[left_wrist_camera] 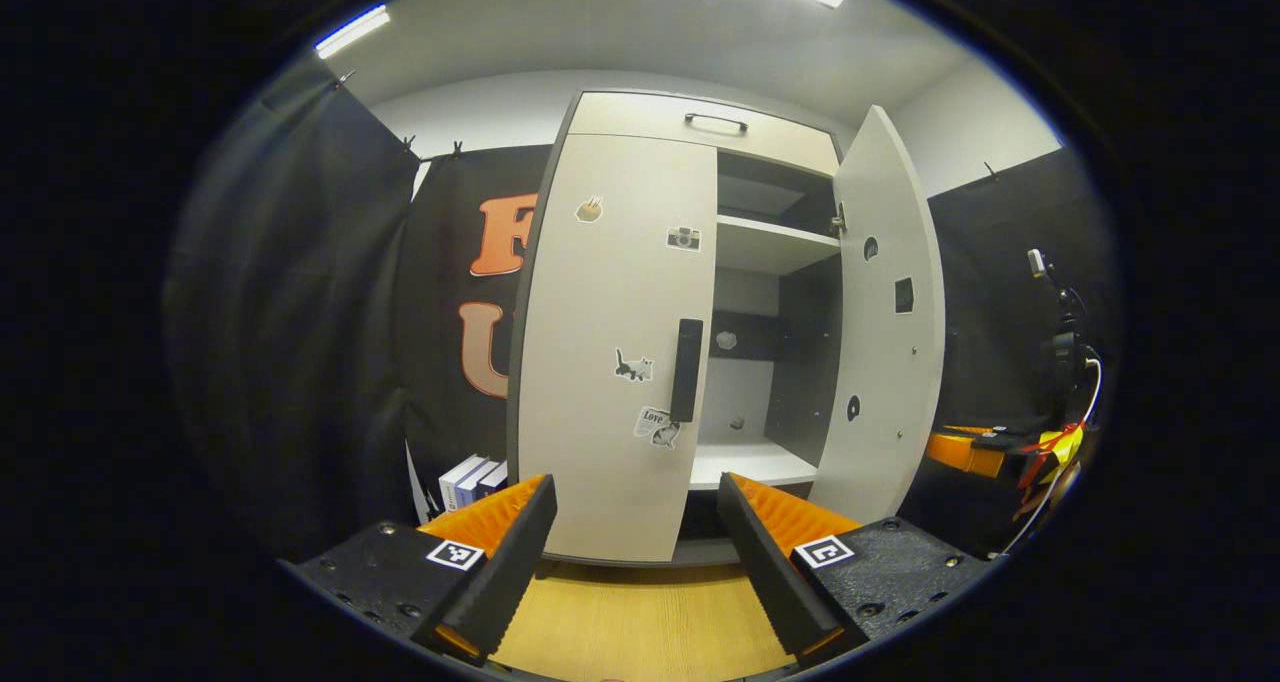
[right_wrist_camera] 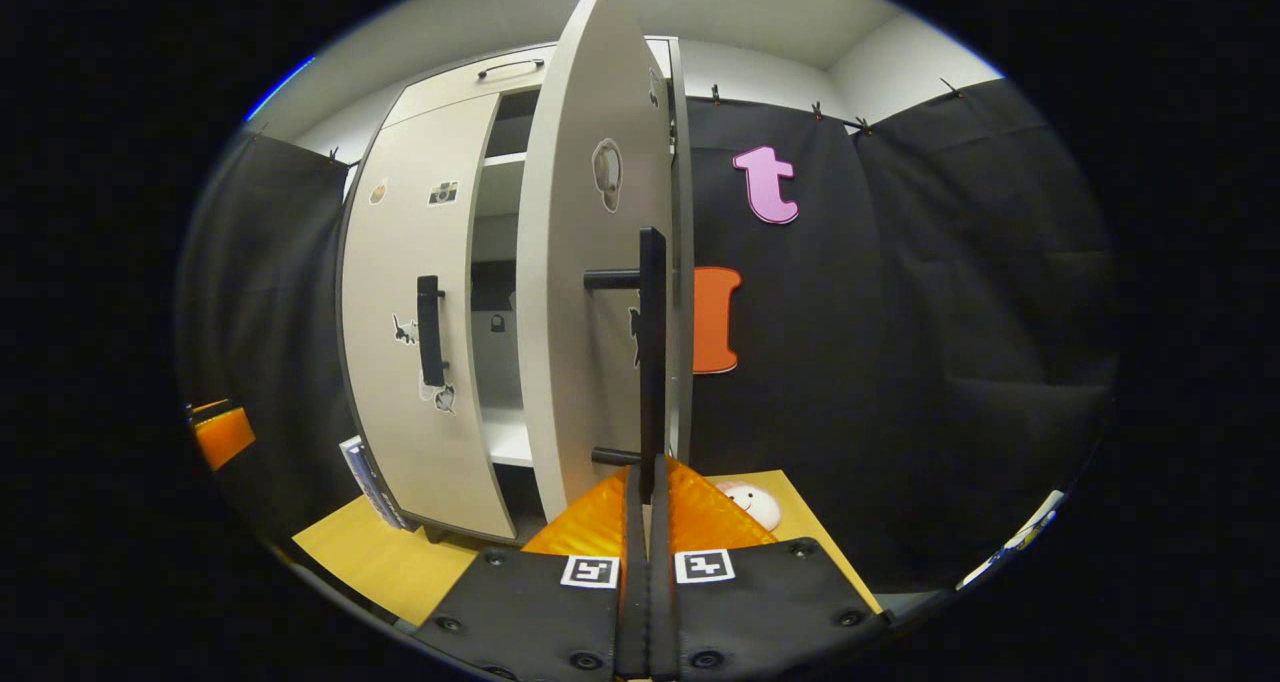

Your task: Open the right door of the double-door shoe cabinet with the right hand, and open the left door with the left hand.

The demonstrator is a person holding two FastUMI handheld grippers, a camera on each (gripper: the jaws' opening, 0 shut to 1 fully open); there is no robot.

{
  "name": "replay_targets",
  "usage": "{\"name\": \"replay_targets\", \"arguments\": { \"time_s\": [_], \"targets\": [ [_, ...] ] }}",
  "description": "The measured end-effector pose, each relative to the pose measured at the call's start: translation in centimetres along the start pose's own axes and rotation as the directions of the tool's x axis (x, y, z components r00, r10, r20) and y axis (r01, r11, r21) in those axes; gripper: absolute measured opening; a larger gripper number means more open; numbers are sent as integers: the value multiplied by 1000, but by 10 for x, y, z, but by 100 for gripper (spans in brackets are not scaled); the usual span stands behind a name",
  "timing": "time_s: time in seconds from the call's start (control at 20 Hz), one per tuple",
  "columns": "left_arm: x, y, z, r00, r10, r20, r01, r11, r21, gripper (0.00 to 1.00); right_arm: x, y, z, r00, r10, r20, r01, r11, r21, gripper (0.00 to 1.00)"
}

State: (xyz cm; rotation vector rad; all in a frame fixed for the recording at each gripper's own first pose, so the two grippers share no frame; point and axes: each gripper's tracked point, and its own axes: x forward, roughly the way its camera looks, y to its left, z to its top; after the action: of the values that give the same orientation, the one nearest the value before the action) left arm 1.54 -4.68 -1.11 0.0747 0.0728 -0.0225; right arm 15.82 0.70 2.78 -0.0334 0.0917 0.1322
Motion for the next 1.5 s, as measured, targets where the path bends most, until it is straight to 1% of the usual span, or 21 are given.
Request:
{"name": "replay_targets", "arguments": {
  "time_s": [0.1, 0.35, 0.45, 0.5, 0.6, 0.75, 0.8, 0.9, 1.0, 1.15, 1.25, 1.3, 1.35, 1.45, 1.5],
  "targets": [
    [8, -12, -1, 1000, -11, 0, 11, 1000, 7, 98, 5, -12, 0, 1000, -30, 7, 30, 999, -13, 7],
    [33, -45, -1, 1000, -31, 1, 31, 999, 19, 97, 12, -63, 1, 996, -90, 1, 90, 996, 7, 7],
    [46, -54, 1, 999, -33, 5, 33, 999, 25, 98, 10, -60, 2, 999, -34, -4, 34, 998, 53, 7],
    [51, -57, 2, 999, -35, 6, 35, 999, 19, 98, 10, -58, 0, 1000, -18, -10, 19, 998, 63, 7],
    [64, -66, -1, 1000, -30, 2, 30, 1000, 6, 98, 9, -64, -4, 1000, -10, -10, 10, 998, 59, 7],
    [89, -65, -2, 1000, -3, -1, 3, 1000, 26, 97, 2, -63, -5, 999, 24, -22, -22, 997, 74, 7],
    [96, -63, 0, 1000, 9, 2, -9, 999, 34, 96, 1, -65, -6, 999, 23, -28, -21, 996, 83, 8],
    [112, -62, 4, 999, 30, 15, -30, 999, 45, 98, -4, -83, -5, 1000, -1, -21, 3, 995, 96, 8],
    [129, -59, 10, 998, 54, 42, -56, 996, 63, 97, -6, -99, -5, 999, -24, -22, 26, 995, 97, 8],
    [159, -56, 12, 996, 60, 62, -65, 995, 75, 98, -10, -121, -1, 998, -58, -11, 58, 995, 84, 9],
    [178, -55, 13, 996, 73, 57, -78, 993, 87, 97, -13, -134, 1, 997, -73, -8, 74, 994, 83, 23],
    [189, -57, 11, 996, 71, 52, -75, 994, 79, 98, -14, -141, 2, 997, -80, -9, 80, 993, 88, 27],
    [198, -58, 10, 997, 69, 42, -72, 995, 65, 98, -15, -144, 2, 997, -79, -8, 79, 992, 97, 27],
    [214, -56, 9, 997, 70, 31, -71, 996, 48, 98, -14, -151, 5, 997, -80, -5, 80, 991, 111, 65],
    [223, -52, 9, 996, 80, 33, -82, 995, 50, 98, -14, -155, 6, 996, -88, 1, 88, 990, 111, 84]
  ]
}}
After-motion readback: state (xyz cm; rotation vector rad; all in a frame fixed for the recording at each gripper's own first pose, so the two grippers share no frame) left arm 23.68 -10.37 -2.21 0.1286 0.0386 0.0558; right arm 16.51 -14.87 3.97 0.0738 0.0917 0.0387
